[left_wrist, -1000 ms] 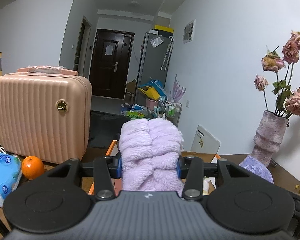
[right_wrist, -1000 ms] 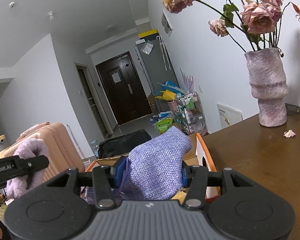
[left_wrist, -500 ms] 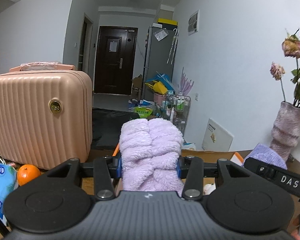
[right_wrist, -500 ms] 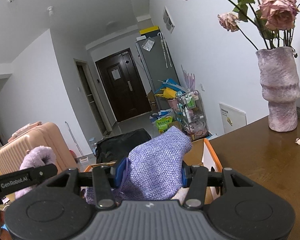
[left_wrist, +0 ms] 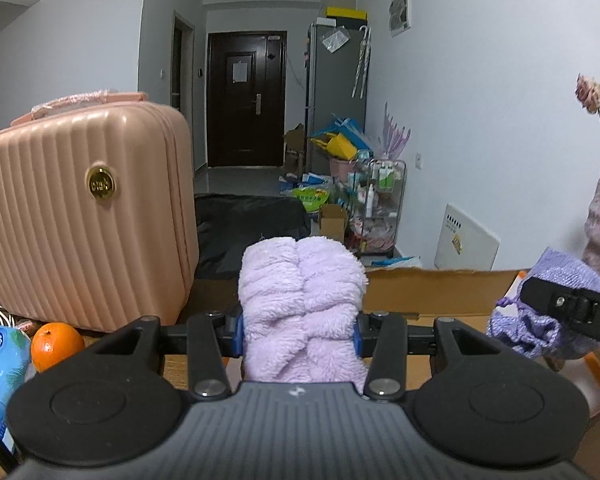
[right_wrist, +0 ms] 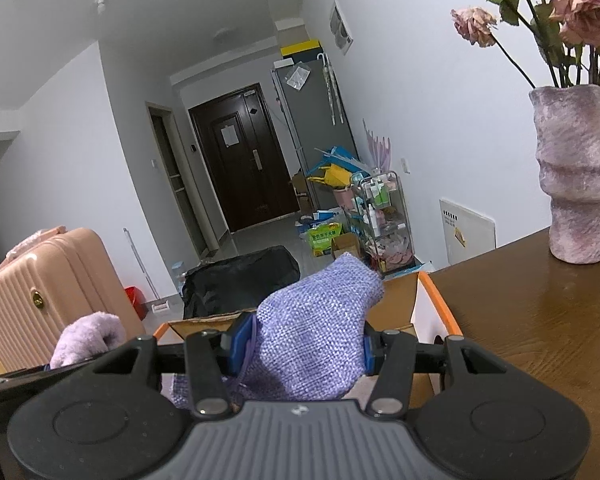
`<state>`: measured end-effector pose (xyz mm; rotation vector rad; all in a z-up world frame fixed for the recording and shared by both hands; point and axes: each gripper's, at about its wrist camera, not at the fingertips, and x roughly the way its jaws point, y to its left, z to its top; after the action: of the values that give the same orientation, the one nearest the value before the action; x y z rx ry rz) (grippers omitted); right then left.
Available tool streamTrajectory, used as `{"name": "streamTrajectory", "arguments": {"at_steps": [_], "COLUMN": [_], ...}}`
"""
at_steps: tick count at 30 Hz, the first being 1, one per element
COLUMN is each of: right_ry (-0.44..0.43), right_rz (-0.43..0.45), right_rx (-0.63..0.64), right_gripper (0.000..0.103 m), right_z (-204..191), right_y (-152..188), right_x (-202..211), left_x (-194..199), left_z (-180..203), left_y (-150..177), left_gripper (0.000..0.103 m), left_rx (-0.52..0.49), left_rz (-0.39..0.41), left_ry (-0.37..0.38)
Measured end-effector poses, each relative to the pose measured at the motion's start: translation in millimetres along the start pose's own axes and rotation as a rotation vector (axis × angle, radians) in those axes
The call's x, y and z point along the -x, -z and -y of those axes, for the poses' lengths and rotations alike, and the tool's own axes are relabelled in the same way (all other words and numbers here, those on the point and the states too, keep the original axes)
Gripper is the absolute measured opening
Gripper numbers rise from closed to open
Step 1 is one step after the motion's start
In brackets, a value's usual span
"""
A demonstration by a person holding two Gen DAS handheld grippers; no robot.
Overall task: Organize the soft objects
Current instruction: 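Lower the towel into the box with the left tool while the right tool releases the bag inside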
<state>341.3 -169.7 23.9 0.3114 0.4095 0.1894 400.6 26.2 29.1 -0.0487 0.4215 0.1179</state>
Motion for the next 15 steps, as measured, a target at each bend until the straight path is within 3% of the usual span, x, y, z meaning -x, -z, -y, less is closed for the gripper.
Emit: {"name": "streamTrajectory", "arguments": {"at_steps": [11,13,15], "right_ry": [0.062,0.077,0.101], "right_rz": [-0.043,-0.054,-0.059], "right_rx": [0.028,0.025,0.020], "right_gripper": [0.053,0.059,0.064], "right_z": [-0.8,-0.1,1.3], "right_y": [7.5,8.0,8.2], "right_x": [-8.9,-9.5,-8.7], "left_x": [-14.5,-13.9,-11.9], "left_z": [3.6,6.3,6.1], "left_y": [7.5,7.7,8.1], "left_gripper": [0.047,0.052,0.072], "left_rx": [-0.017,-0.025,-0.028], "left_rz": [-0.027,-0.024,-0.019], "left_ry": [-0.042,-0.043,-0.047]}}
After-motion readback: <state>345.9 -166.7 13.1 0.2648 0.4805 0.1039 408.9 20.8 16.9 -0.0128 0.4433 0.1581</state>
